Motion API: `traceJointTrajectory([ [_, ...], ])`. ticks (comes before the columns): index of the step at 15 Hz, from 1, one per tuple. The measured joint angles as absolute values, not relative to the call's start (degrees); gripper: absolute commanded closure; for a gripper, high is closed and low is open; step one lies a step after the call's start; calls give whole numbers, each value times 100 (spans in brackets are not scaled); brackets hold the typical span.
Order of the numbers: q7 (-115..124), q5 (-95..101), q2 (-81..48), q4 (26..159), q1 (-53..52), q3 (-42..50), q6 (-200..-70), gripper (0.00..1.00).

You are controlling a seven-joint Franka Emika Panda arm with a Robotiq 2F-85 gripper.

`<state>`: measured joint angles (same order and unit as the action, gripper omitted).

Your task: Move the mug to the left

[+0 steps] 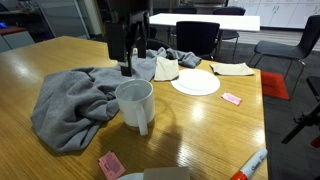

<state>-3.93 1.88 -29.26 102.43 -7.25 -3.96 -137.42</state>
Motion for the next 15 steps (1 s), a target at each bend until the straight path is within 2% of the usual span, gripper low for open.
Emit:
traceJointTrajectory([
  [15, -75, 403, -792, 11547, -559, -207, -12173, 0],
])
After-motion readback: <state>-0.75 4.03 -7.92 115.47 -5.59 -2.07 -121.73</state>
